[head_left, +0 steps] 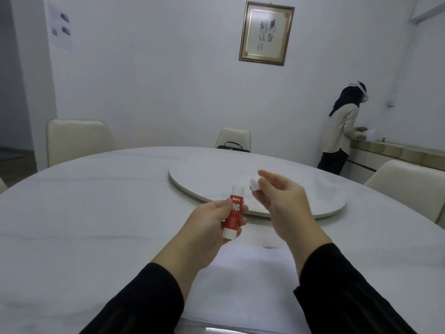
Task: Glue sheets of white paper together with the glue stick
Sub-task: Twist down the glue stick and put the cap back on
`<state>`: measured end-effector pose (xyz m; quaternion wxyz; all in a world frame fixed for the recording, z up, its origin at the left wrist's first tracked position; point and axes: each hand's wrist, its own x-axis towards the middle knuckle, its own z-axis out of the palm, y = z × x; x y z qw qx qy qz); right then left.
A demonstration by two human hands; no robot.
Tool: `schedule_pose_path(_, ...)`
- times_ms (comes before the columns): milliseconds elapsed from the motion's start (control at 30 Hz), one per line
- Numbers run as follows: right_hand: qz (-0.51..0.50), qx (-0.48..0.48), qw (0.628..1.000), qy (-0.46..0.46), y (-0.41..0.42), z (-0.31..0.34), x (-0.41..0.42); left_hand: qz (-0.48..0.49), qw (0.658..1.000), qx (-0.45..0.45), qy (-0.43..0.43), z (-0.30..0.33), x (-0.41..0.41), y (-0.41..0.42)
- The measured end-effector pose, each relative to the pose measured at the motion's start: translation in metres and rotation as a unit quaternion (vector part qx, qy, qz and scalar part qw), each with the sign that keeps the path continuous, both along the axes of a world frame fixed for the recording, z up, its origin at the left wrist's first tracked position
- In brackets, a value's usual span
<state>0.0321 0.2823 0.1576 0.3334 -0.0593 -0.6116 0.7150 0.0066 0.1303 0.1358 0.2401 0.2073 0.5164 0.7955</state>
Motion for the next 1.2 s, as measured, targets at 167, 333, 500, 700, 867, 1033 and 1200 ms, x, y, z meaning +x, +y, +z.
schedule_pose_path(167, 0.064, 0.026, 0.997, 0.040, -0.006, 0.006, 0.026, -0.014, 0.999, -0.035, 0.028, -0.004, 0.008, 0.005)
schedule_pose_path(333, 0.044, 0.091, 0.995, 0.023, -0.007, 0.003, 0.025, -0.013, 0.999, -0.026, 0.025, -0.004, 0.007, 0.005)
schedule_pose_path(500, 0.105, 0.122, 0.987, -0.018, -0.004, 0.001, 0.028, -0.017, 0.999, -0.037, 0.035, -0.006, 0.007, 0.005)
schedule_pose_path(700, 0.081, 0.118, 0.988, -0.048, -0.007, -0.003, 0.027, -0.004, 0.999, -0.033, 0.030, -0.006, 0.009, 0.008)
schedule_pose_path(867, 0.123, 0.072, 0.989, -0.037, -0.005, -0.003, 0.029, -0.008, 0.999, -0.020, 0.024, -0.005, 0.010, 0.007)
schedule_pose_path(1033, 0.122, 0.060, 0.990, -0.025, -0.007, -0.005, 0.027, -0.011, 1.000, -0.009, 0.020, -0.005, 0.011, 0.009)
schedule_pose_path(1200, 0.117, 0.050, 0.992, -0.010, -0.007, -0.006, 0.028, -0.026, 0.999, -0.005, 0.022, -0.006, 0.013, 0.010)
